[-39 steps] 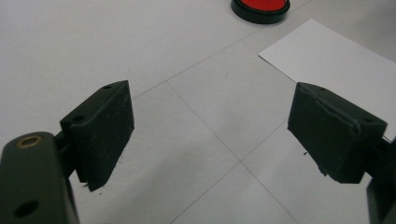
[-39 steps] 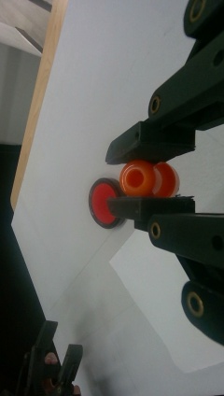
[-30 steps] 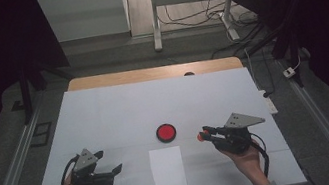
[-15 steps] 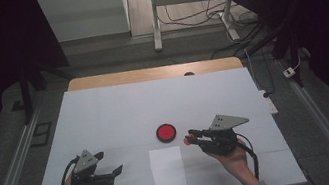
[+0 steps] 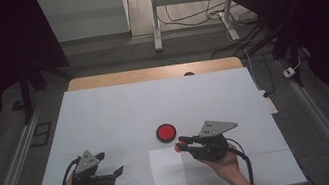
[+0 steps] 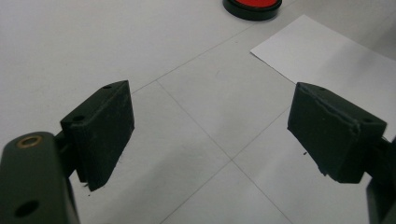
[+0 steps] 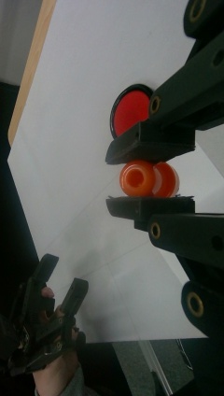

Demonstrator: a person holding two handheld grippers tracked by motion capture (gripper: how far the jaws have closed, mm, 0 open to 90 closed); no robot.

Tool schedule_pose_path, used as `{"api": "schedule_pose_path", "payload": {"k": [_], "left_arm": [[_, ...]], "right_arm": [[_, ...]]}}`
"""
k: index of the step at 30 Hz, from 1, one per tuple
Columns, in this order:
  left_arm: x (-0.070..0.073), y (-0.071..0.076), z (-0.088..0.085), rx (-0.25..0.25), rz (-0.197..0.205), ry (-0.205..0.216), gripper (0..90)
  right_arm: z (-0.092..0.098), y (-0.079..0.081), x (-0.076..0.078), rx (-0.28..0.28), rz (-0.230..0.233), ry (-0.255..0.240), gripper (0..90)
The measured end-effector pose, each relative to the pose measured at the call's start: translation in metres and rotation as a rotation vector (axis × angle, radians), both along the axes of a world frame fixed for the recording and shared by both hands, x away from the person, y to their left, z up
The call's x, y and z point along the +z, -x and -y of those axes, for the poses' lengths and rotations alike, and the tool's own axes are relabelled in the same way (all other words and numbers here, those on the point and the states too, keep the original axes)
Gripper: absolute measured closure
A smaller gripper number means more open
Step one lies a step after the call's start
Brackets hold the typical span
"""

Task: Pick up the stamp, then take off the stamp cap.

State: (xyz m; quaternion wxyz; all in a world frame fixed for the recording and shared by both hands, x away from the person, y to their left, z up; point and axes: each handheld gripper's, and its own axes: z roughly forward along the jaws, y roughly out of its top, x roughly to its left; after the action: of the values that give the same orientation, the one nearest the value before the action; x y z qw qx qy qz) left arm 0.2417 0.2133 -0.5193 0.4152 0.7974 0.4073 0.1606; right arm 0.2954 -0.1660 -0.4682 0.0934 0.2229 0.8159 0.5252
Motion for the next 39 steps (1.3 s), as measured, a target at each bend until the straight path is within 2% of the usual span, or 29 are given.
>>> {"api": "schedule_pose_path", "payload": {"k": [24,32,39], "left_arm": [[0.008,-0.002,0.010,-0.027,0.020,0.005,16.0],[0.015,-0.003,0.021,-0.069,0.037,0.020,16.7],[0.021,-0.006,0.036,-0.114,0.045,0.014,17.0]], "right_arm": [[0.002,0.001,-0.001,-0.001,0.002,-0.004,72.6],[0.002,0.001,-0.001,-0.005,0.005,-0.005,72.6],[0.003,0.001,-0.002,-0.006,0.006,-0.005,72.6]]}}
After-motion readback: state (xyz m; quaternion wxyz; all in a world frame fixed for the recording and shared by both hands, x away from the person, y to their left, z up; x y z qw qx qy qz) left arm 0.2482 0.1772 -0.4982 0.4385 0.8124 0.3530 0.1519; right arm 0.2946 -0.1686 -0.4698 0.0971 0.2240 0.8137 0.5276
